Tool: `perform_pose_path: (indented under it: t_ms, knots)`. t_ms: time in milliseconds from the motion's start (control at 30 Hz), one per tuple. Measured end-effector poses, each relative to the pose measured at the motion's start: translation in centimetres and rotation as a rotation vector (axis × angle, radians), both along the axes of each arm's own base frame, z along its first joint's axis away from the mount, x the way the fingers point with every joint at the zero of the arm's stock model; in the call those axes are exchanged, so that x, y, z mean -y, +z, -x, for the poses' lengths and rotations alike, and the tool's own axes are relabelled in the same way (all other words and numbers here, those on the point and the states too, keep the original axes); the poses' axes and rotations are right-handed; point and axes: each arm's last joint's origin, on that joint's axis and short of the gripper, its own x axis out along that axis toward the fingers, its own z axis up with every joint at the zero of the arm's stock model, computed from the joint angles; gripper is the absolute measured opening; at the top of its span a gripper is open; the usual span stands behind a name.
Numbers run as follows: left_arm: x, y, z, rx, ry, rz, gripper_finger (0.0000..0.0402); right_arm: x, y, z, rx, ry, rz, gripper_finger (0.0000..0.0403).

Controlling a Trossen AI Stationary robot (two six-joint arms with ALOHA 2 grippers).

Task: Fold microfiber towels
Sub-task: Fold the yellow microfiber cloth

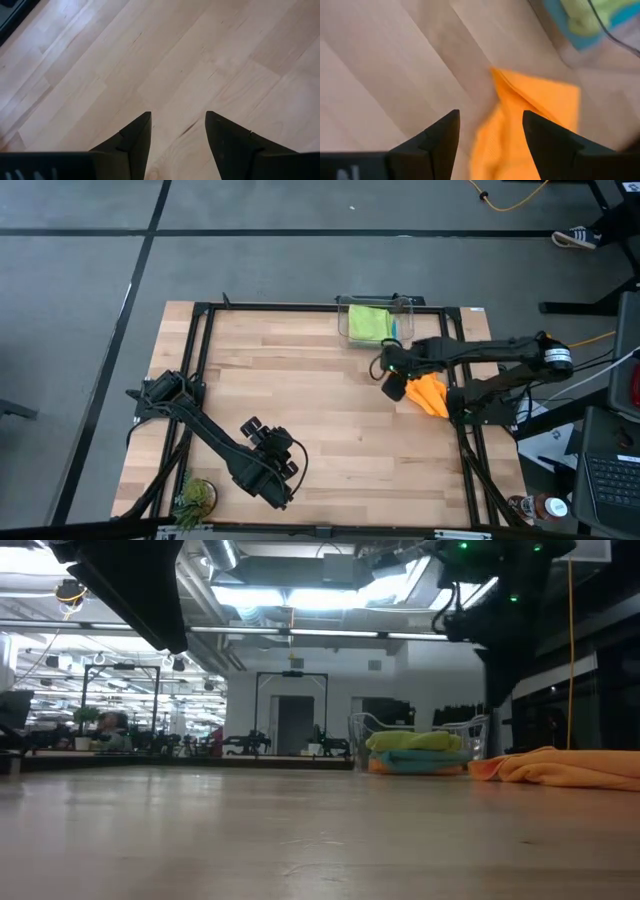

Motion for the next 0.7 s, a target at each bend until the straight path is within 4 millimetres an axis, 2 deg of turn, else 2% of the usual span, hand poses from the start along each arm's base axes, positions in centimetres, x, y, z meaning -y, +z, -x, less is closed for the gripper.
perform_pose_path:
  t_ms: [100, 200, 300, 400, 500, 567, 633, 700]
  knots:
    - [0.0, 0.0, 0.0, 0.001, 0.0, -0.001, 0.0179, -0.7, -0.4, 0.7, -0.074, -0.008, 0.03, 0.0219]
    - [0.0, 0.0, 0.0, 0.001, 0.0, -0.001, 0.0179, -1.1, -1.7, 1.7, -0.153, -0.034, 0.018, 0.022]
    - [0.0, 0.0, 0.0, 0.001, 0.0, -0.001, 0.0179, -1.3, -4.0, 3.1, -0.218, -0.11, 0.008, 0.022]
    - [0.0, 0.0, 0.0, 0.001, -0.001, -0.003, 0.0179, -1.4, -6.9, 4.2, -0.204, -0.17, 0.004, 0.022]
    - [0.0, 0.0, 0.0, -0.021, -0.033, -0.015, 0.0179, -1.4, -9.5, 4.4, -0.088, -0.171, -0.007, 0.0219]
    - [0.0, 0.0, 0.0, -0.027, -0.041, -0.018, 0.0179, -1.6, -10.4, 3.6, 0.073, -0.124, -0.061, 0.0219]
    - [0.0, 0.0, 0.0, -0.027, -0.041, -0.017, 0.0179, -2.4, -10.5, 2.1, 0.275, -0.022, -0.183, 0.022]
    - [0.0, -0.1, -0.1, -0.024, -0.041, -0.016, 0.0179, -3.9, -10.2, 1.0, 0.394, 0.138, -0.313, 0.0219]
